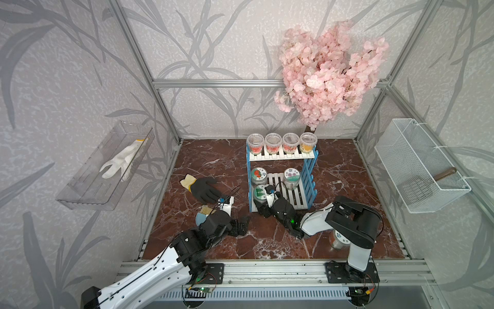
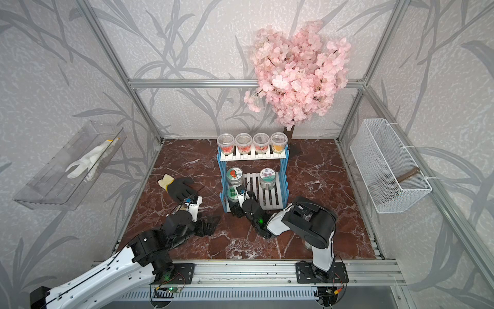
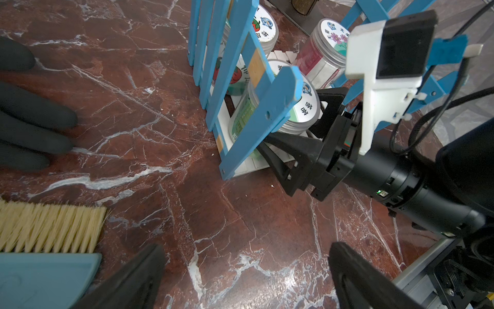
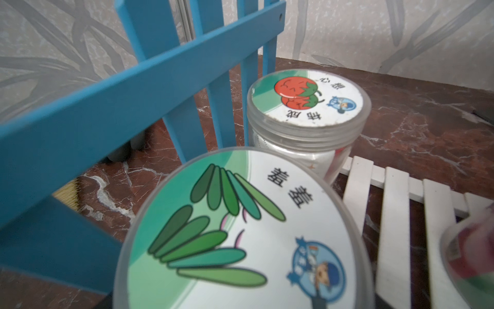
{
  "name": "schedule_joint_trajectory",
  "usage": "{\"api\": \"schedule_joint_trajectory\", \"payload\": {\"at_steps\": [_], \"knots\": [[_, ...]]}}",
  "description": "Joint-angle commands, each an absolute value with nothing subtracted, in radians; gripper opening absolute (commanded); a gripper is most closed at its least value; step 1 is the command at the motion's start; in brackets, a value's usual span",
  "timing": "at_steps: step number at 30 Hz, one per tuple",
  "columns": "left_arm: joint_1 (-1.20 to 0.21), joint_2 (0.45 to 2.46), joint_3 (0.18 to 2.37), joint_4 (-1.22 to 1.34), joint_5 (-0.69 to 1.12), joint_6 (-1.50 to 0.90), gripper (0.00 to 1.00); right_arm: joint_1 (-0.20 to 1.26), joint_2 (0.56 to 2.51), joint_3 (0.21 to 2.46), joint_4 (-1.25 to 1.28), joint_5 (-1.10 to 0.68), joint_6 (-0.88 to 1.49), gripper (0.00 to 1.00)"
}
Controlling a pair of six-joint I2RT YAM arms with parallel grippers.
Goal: Place the seed container on the shelf
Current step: Place the seed jar on the shelf.
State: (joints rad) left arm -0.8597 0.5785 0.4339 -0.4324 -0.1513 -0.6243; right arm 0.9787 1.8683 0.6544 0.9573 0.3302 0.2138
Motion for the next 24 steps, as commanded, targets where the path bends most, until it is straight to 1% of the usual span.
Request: {"api": "schedule_joint_trajectory", "payload": {"at_steps": [1, 5, 9, 12, 24], "knots": [[-0.861, 0.581, 0.422, -0.413, -0.155, -0.622, 1.0, 0.975, 1.879, 0.691, 0.975, 0.31, 0.219, 0.82], [-0.861, 0.582, 0.423, -0.414, -0.156, -0.622, 1.0, 0.975, 1.89, 0.707, 0.952, 0.303, 0.223, 0.83], [-0.86, 0.583, 0.424, -0.416, -0.153, -0.62, 1.0, 0.976, 1.891, 0.692, 0.963, 0.335, 0.23, 0.87], [-0.86, 0.581, 0.425, -0.418, -0.153, -0.62, 1.0, 0.976, 1.884, 0.681, 0.964, 0.344, 0.228, 0.88], [-0.86, 0.582, 0.421, -0.417, -0.143, -0.626, 1.0, 0.976, 1.854, 0.665, 0.952, 0.317, 0.229, 0.93]]}}
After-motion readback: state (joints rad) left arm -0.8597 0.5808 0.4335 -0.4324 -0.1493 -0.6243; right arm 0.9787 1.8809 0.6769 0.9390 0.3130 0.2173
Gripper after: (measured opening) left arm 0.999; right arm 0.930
